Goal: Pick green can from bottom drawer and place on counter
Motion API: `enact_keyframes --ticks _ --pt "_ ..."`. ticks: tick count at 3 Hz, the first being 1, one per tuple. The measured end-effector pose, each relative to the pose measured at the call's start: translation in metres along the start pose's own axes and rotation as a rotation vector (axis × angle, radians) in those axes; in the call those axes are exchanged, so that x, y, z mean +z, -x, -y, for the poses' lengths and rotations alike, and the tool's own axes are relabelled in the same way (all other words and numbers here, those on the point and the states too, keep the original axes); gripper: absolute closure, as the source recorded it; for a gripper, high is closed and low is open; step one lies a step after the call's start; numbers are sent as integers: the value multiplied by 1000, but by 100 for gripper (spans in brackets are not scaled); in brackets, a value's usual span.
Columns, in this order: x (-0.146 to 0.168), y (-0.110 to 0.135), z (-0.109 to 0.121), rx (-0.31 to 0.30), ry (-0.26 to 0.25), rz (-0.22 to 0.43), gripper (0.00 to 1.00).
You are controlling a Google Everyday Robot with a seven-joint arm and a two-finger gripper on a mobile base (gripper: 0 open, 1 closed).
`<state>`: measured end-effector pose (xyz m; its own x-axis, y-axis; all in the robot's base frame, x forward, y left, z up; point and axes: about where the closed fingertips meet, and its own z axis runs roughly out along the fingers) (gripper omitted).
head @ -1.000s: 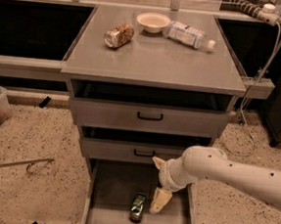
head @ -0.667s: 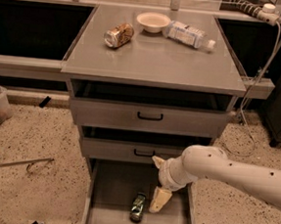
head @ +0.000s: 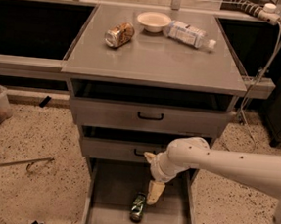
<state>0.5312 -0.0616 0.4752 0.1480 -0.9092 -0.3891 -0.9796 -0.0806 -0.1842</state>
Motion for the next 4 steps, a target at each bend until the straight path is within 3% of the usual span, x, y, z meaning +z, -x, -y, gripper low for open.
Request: enact_keyframes --ticks 1,2,3,4 --pt "33 -23 30 -133 14 -99 0" --pt "55 -57 51 -196 11 -145 0" --pt "52 -114 27 -226 14 -168 0" --pt "52 -114 27 -226 14 -168 0"
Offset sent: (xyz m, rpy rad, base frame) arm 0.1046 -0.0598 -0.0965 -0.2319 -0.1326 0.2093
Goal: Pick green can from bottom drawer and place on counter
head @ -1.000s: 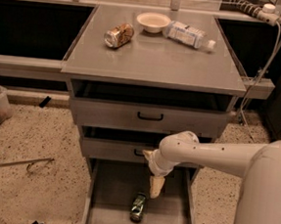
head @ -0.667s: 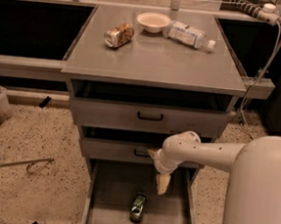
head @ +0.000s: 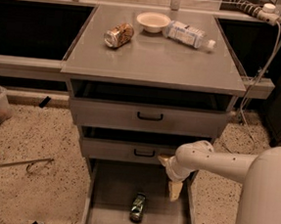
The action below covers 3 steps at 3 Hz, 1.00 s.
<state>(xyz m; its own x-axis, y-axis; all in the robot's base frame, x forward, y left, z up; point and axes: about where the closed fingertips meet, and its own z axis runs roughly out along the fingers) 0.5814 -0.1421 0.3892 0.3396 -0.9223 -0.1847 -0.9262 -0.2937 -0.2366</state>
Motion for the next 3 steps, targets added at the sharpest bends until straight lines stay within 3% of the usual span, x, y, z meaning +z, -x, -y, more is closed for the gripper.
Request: enact_keyframes --ticks 1,2,3 --pt "26 13 7 -26 -2 59 0" --pt "59 48 16 -46 0 150 0" --pt "79 100 10 -81 43 226 0"
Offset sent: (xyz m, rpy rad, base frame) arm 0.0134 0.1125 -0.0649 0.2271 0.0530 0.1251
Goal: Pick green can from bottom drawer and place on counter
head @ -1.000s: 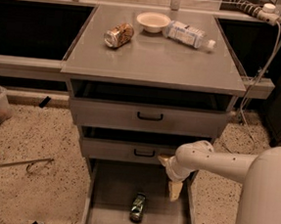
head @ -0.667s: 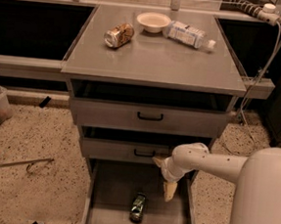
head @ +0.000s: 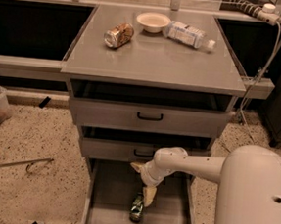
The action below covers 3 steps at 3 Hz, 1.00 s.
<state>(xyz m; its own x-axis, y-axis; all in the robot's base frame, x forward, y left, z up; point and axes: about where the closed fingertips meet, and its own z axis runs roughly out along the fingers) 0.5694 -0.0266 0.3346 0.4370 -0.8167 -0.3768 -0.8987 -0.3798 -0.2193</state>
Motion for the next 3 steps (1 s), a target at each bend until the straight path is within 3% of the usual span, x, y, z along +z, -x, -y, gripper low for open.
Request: enact_keyframes --ticks 1,2,3 --pt "0 0 0 -1 0 1 0" --pt "29 -2 -14 8 -10 40 0" --pt "80 -13 -46 33 -30 87 0"
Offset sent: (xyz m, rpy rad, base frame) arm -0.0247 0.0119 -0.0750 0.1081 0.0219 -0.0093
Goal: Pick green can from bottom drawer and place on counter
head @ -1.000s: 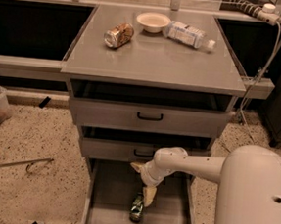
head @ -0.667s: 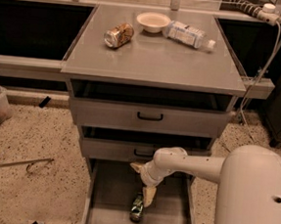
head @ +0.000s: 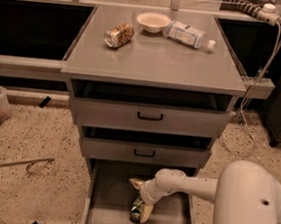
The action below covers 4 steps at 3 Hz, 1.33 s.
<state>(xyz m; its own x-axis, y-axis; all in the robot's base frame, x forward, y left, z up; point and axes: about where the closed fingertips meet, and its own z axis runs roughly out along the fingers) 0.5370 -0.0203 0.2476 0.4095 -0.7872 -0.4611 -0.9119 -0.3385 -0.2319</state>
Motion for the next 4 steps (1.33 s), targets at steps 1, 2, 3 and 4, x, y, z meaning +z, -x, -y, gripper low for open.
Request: enact_keyframes --ticks 1,2,3,4 --pt "66 -21 -38 46 -12 49 0" --pt "66 -21 -38 46 -12 49 0" --pt "63 -21 -31 24 -7 43 0" --pt "54 -24 -15 -9 -1 28 0"
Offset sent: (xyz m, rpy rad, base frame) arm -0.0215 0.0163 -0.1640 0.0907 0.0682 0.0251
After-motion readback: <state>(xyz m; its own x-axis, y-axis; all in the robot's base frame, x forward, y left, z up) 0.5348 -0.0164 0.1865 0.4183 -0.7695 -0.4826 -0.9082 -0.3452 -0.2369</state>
